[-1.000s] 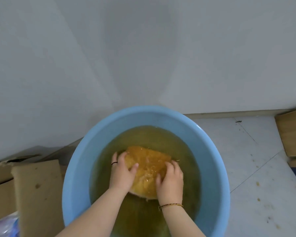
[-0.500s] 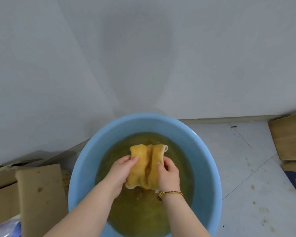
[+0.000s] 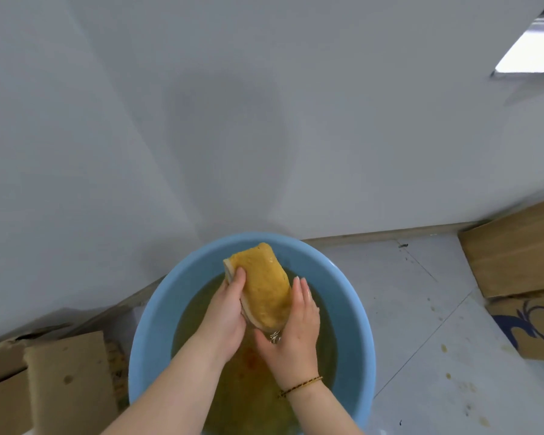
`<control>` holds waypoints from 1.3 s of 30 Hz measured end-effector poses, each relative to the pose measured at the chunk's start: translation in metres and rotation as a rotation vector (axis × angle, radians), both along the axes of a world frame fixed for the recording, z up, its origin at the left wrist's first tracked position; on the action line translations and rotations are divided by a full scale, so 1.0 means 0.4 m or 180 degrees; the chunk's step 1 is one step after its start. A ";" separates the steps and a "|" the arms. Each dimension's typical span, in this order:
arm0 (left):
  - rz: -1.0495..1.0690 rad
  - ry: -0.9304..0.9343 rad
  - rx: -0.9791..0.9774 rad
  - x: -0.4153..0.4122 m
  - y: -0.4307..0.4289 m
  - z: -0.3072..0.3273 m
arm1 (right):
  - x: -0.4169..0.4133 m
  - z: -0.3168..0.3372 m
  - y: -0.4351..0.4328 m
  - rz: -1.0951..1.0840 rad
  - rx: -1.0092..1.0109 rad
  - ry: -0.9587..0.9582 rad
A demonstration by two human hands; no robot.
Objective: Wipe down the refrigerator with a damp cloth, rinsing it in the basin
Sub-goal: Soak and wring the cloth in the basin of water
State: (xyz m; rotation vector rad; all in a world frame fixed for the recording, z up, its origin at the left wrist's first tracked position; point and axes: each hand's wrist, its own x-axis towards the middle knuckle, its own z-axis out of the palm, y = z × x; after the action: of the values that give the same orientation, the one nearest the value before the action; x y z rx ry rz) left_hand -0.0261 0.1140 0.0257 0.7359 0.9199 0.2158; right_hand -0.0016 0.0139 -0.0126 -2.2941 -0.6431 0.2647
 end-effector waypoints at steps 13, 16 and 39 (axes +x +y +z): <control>-0.0436 0.1190 0.0013 0.017 -0.014 0.018 | 0.031 -0.025 -0.014 0.0873 -0.0399 -0.1994; -0.0076 0.1476 0.0262 0.047 -0.004 0.005 | 0.006 -0.006 0.001 0.0815 -0.0365 -0.1225; -0.1445 -0.0742 0.0050 -0.013 0.098 0.092 | 0.073 0.140 0.067 0.1837 -0.1169 -0.0178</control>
State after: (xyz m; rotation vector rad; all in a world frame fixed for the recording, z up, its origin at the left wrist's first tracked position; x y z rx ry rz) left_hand -0.0312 0.1534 0.0626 0.8935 0.5130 -0.0917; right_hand 0.0275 0.0407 0.0434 -2.4104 -1.3792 0.6343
